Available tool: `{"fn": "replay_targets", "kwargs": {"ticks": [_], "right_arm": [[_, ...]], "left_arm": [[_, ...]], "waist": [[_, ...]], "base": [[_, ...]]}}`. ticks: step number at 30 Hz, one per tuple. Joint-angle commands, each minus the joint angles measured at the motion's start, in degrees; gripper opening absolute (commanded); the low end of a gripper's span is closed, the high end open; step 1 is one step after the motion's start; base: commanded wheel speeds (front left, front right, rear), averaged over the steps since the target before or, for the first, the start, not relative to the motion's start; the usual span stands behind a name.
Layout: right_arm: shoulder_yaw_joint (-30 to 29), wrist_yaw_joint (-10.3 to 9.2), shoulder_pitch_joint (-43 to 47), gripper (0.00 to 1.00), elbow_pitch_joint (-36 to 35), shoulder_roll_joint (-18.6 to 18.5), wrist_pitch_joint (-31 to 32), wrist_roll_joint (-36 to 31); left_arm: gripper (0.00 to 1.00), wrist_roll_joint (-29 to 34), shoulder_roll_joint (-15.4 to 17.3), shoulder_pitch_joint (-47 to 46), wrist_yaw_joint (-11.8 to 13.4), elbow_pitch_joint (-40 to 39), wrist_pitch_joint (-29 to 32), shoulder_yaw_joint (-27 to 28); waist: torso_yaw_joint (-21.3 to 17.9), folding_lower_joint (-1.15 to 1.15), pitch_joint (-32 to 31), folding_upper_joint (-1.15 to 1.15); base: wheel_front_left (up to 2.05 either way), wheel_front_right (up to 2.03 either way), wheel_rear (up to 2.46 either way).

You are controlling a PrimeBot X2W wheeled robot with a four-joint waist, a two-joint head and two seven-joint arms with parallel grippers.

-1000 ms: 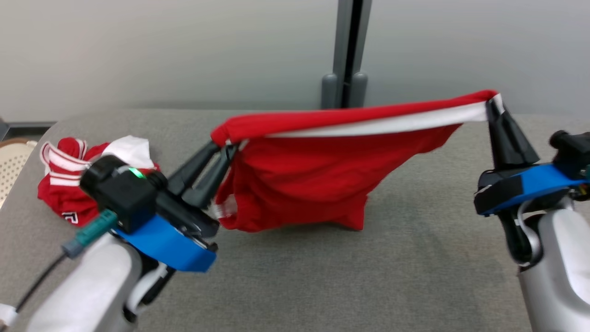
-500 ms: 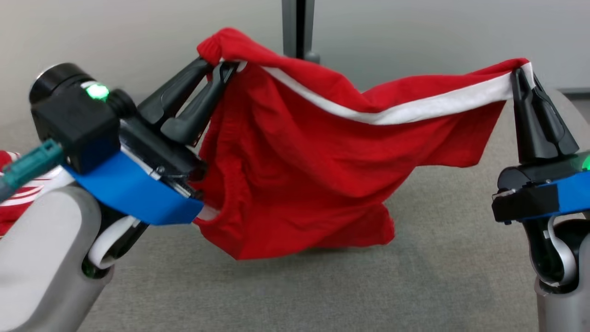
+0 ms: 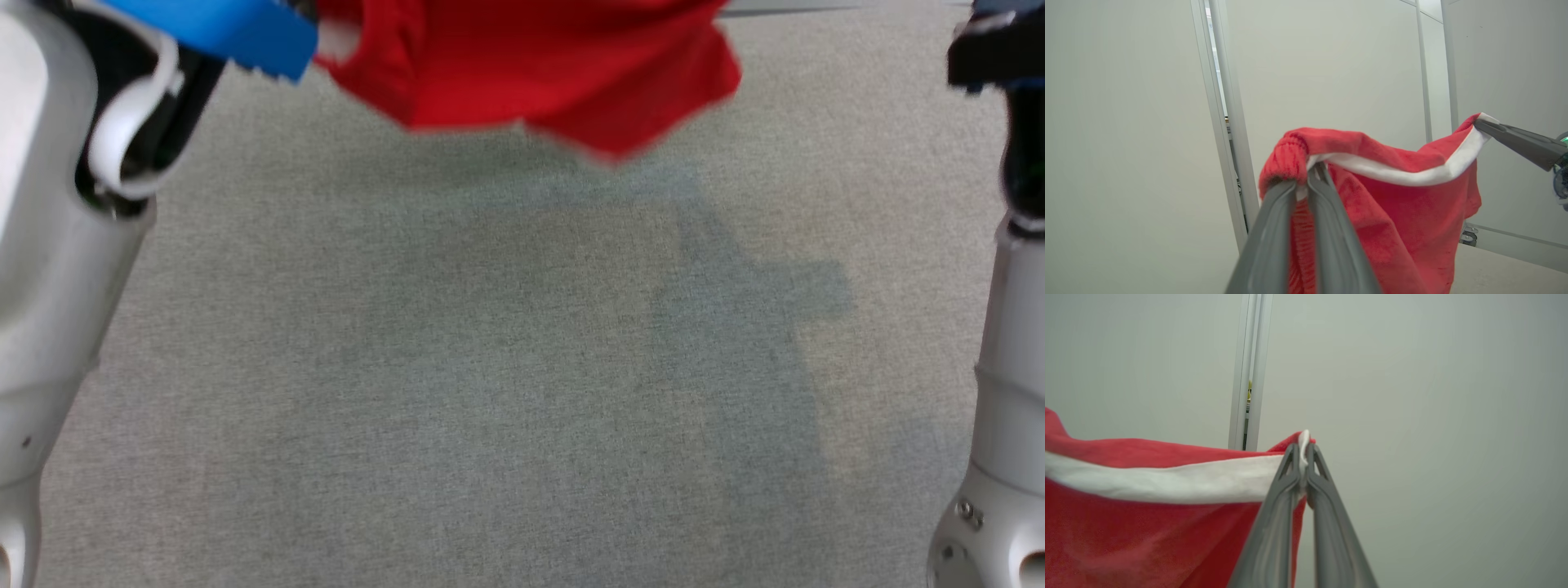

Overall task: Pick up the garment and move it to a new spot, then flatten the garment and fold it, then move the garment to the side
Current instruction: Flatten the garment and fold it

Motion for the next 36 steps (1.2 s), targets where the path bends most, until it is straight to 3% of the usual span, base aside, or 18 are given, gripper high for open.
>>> {"fn": "replay_targets", "kwargs": {"ticks": [1, 7, 10, 20, 28, 36], "right_arm": [[-0.75, 0.00, -3.07, 0.00, 1.27, 0.58, -1.74, -1.66], [0.66, 0.01, -3.32, 0.00, 6.18, 1.71, -6.36, -3.62], [2.52, 0.01, 1.27, 0.00, 9.86, 1.86, -9.49, -5.17], [6.77, 0.01, 18.84, 0.00, 18.23, 1.86, -15.18, 2.02], [4.36, 0.01, 33.07, 0.00, 12.21, 1.88, -15.61, 5.47], [3.49, 0.01, 46.10, 0.00, -0.98, 1.89, -15.61, 7.50]], "left_arm": [[0.00, 1.04, -1.23, -3.18, -0.04, 2.17, -1.90, -0.12], [0.00, -0.71, -4.29, -4.15, -0.05, 8.78, -6.36, -2.87], [0.00, -3.29, -4.11, 0.79, -0.05, 10.40, -8.13, -5.69], [0.00, -10.64, -1.59, 22.73, -0.05, 9.55, -14.68, -13.84], [0.00, -12.00, -1.90, 37.81, 2.46, 3.49, -16.73, -12.82], [0.00, -10.52, 1.89, 49.08, 7.79, -6.73, -16.93, -12.30]], "waist": [[-0.02, -0.02, 1.21, 0.00], [-1.13, -0.02, 4.54, 0.00], [-1.45, -0.02, 5.47, 0.00], [-1.35, -0.02, 3.42, 0.00], [-1.09, -0.02, -1.86, 0.00], [-1.75, -0.02, -7.84, 0.00]], "base": [[0.00, 0.00, 0.00], [0.00, 0.00, 0.00], [0.00, 0.00, 0.00], [0.00, 0.00, 0.00], [0.00, 0.00, 0.00], [0.00, 0.00, 0.00]]}}
